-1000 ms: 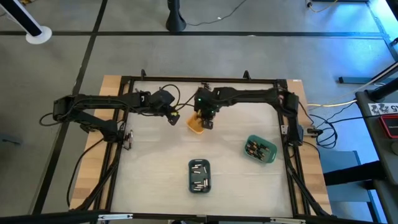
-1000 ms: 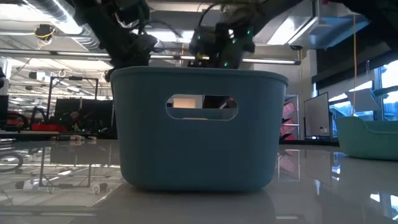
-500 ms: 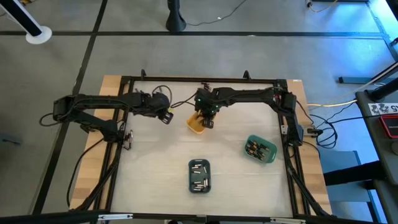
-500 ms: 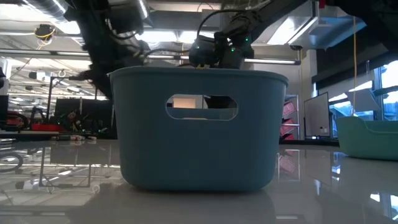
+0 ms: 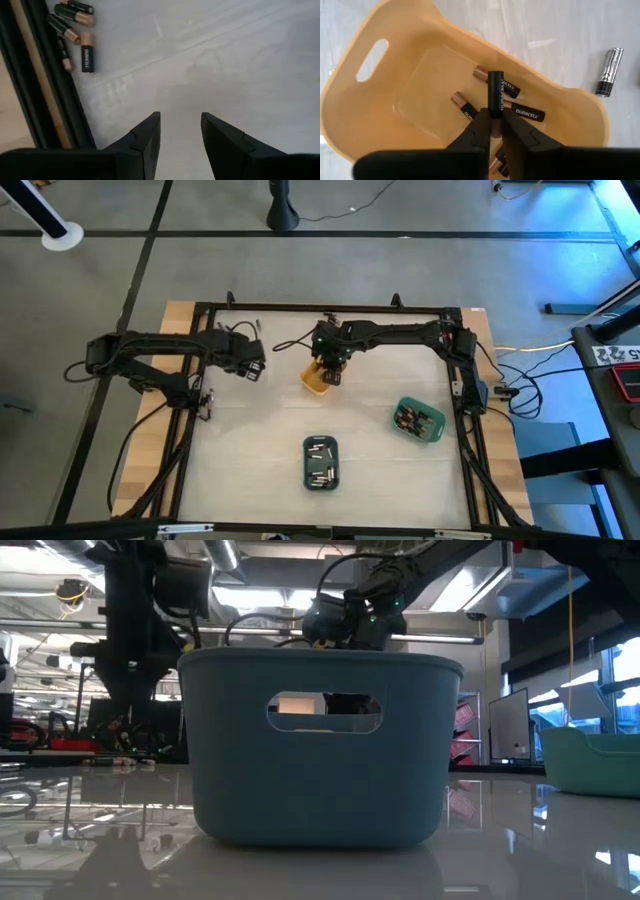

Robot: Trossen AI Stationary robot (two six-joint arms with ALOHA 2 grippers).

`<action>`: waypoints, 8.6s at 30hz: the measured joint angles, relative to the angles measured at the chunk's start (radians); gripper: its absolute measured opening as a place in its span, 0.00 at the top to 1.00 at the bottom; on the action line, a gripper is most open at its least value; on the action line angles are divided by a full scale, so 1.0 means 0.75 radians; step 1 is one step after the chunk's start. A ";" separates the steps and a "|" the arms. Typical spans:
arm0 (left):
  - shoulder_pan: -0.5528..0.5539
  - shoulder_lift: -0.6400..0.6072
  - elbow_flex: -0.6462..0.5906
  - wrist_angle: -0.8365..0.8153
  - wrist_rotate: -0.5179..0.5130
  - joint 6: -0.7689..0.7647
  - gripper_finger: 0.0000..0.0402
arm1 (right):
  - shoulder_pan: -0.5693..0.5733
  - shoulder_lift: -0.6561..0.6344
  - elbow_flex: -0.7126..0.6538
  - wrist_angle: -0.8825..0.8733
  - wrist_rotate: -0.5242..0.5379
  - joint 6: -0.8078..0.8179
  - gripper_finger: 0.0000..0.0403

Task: Sort batteries
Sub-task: Put the black battery into the yellow bin, then put the silver battery into the blue bin

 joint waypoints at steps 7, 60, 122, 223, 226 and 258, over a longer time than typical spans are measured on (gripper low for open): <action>-0.039 0.000 0.000 0.075 0.000 0.002 0.67 | 0.000 0.000 0.000 -0.002 0.000 0.003 0.92; -0.124 -0.001 -0.107 0.226 -0.024 -0.043 0.67 | -0.381 -0.065 -0.088 0.044 0.255 0.588 0.71; -0.366 -0.002 -0.131 1.708 0.050 0.711 0.67 | 0.016 -0.571 -0.227 0.090 -0.212 0.280 0.96; -0.436 -0.002 -0.537 2.869 0.170 0.879 0.94 | 0.253 -0.565 -0.403 0.996 -0.221 0.459 0.95; -0.436 -0.002 -0.537 2.865 0.170 0.879 0.94 | 0.253 -0.565 -0.403 0.986 -0.221 0.448 0.95; -0.813 0.368 0.094 1.552 0.255 0.607 0.94 | 0.114 -0.847 -0.404 0.081 0.209 0.383 0.55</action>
